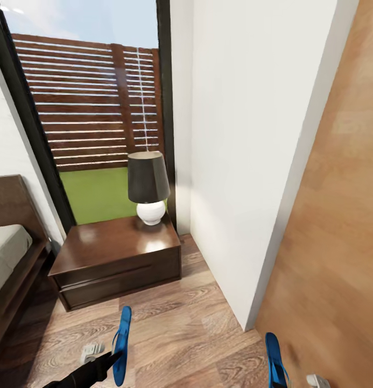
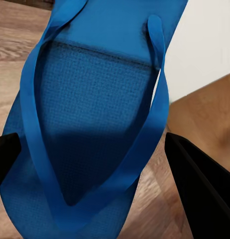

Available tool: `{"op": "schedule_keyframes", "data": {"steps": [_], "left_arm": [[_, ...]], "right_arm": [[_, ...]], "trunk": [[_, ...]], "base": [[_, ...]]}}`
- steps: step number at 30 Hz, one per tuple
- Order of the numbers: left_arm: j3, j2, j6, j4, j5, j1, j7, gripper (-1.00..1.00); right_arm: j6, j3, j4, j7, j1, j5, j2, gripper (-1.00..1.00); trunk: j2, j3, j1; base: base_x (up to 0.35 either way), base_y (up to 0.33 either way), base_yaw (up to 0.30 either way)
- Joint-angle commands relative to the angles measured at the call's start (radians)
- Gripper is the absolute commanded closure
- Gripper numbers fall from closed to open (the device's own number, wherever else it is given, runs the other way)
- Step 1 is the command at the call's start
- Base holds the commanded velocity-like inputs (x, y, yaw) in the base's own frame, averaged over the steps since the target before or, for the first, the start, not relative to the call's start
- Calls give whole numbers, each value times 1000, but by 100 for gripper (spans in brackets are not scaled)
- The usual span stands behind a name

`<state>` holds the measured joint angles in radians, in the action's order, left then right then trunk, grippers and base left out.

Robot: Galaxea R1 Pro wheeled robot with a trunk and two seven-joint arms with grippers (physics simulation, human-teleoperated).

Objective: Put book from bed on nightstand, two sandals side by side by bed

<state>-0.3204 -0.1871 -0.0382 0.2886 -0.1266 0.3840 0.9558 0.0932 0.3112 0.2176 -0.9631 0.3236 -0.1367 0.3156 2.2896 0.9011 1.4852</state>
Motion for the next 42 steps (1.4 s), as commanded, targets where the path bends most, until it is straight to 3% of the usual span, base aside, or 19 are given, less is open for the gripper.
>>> {"op": "schedule_keyframes", "data": {"steps": [1, 3, 4, 7, 8, 9, 11, 16, 24, 42], "left_arm": [[0, 1, -4, -2, -2, 1, 2, 100], [0, 12, -6, -2, -1, 1, -11, 100], [0, 16, -7, -2, -1, 1, -31, 100], [1, 28, -8, -2, 1, 1, -97, 100], [1, 31, -8, -2, 1, 1, -108, 100], [1, 44, -8, -5, 2, 1, -138, 100], [2, 56, -9, -17, 2, 1, -181, 100], [8, 62, -56, -93, 19, 1, -226, 100], [15, 80, -118, -129, 86, 1, -249, 100], [15, 85, -121, -132, 97, 1, -253, 100]], "right_arm": [[10, -1, 0, -2, 0, -10, 0, 100], [9, -1, -2, 0, 0, -9, -1, 100], [7, -1, -13, 7, 0, -9, -15, 100], [-26, -1, -50, 79, 0, -1, -96, 100], [-38, -1, -55, 98, 0, 3, -109, 100], [-71, -1, -66, 156, 0, 25, -138, 100], [-100, -1, -78, 219, 0, 79, -158, 100], [-115, -1, -84, 249, 0, 126, -167, 100], [-125, -1, -84, 254, 0, 132, -168, 100], [-229, 7, -84, 254, 0, 124, -164, 100]], "trunk": [[0, 1, 0], [0, 2, 0], [0, 3, 0], [0, 4, 0], [0, 4, 0], [0, 5, 0], [0, 5, 0], [0, 7, 0], [0, 8, 0], [0, 15, 0]], "base": [[1, 0, 280], [0, 0, 282], [0, 0, 282], [0, 0, 282], [0, 0, 282], [0, 0, 282], [0, 0, 280], [0, 0, 270], [0, 0, 254], [0, 0, 253]]}}
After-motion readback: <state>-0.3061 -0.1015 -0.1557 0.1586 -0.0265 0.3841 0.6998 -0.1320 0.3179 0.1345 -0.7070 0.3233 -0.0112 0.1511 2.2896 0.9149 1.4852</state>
